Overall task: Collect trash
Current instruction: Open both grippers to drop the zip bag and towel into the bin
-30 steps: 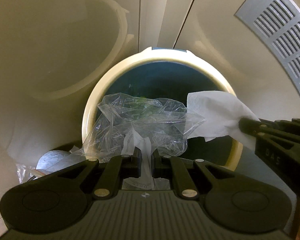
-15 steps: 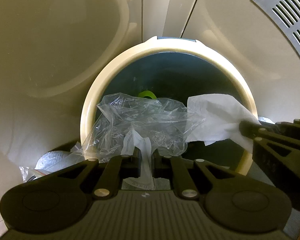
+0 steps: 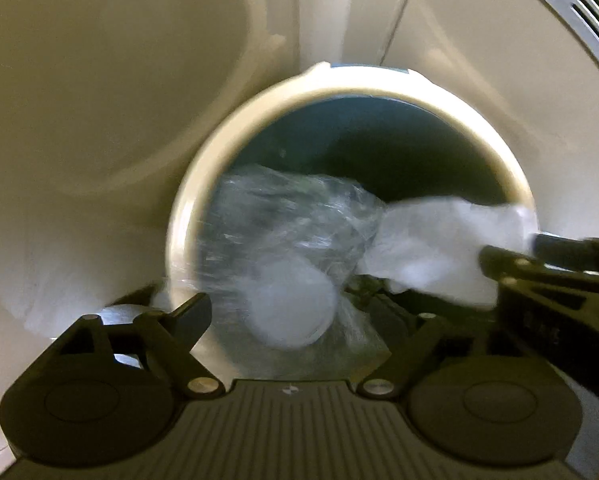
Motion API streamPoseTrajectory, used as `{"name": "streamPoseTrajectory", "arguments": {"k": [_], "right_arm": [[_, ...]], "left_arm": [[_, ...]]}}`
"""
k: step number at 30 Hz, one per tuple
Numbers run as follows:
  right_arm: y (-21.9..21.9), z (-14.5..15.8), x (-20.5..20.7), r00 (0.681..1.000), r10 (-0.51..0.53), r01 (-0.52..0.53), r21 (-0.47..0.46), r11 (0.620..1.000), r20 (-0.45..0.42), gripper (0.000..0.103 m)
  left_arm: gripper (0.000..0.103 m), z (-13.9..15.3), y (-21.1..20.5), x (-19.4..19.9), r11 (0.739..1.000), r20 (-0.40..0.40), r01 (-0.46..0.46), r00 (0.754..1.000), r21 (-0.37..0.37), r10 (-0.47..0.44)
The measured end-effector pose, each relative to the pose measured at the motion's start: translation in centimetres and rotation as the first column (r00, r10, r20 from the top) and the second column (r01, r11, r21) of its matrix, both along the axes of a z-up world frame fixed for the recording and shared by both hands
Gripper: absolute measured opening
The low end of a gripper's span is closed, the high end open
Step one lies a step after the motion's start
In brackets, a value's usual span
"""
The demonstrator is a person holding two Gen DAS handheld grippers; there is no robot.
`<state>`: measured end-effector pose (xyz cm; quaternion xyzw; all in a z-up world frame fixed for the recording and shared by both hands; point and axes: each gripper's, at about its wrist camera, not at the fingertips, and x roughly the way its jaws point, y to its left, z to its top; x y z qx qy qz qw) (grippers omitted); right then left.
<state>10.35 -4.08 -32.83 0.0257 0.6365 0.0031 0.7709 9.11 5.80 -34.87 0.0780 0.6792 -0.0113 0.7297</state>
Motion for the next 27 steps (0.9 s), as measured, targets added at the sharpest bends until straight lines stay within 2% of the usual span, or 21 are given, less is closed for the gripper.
{"name": "streamPoseTrajectory", "arguments": {"k": [2, 5, 9, 16, 17, 20, 27], "right_arm": [[-0.1, 0.0, 0.0, 1.0, 0.005, -0.005, -0.018, 1.0, 0.005, 0.059], [-0.8, 0.3, -0.1, 1.0, -0.006, 0.006, -0.003, 1.0, -0.002, 0.071], [-0.9, 1.6, -0.6, 1.0, -0.006, 0.006, 0.001, 1.0, 0.01, 0.077], [-1.2, 6.0, -3.5, 0.998, 0.016, -0.018, 0.027, 0.999, 0.06, 0.087], [-1.2, 6.7, -4.0, 0.997, 0.019, -0.021, 0.028, 0.999, 0.074, 0.087], [-1.2, 8.9, -5.5, 0.991, 0.023, -0.028, 0.031, 0.999, 0.132, 0.088], [-1.8, 13.6, -9.6, 0.964, 0.017, -0.028, 0.037, 0.999, 0.266, 0.091]], "left_arm": [[0.096, 0.2, 0.2, 0.2, 1.0, -0.01, -0.012, 1.0, 0.004, 0.012], [0.096, 0.7, 1.1, 0.2, 0.999, -0.021, -0.052, 0.998, -0.013, 0.052], [0.096, 2.8, 1.2, -0.4, 0.998, 0.002, -0.051, 0.999, -0.026, 0.051], [0.099, 8.4, 1.6, -3.6, 0.999, 0.111, -0.019, 0.994, -0.026, 0.022], [0.102, 9.0, 1.9, -4.2, 1.0, 0.132, -0.019, 0.991, -0.019, 0.021], [0.102, 11.1, 2.1, -6.0, 1.0, 0.205, -0.004, 0.979, 0.003, 0.003], [0.103, 14.4, 2.4, -10.1, 1.0, 0.298, 0.014, 0.954, 0.01, -0.017]]}}
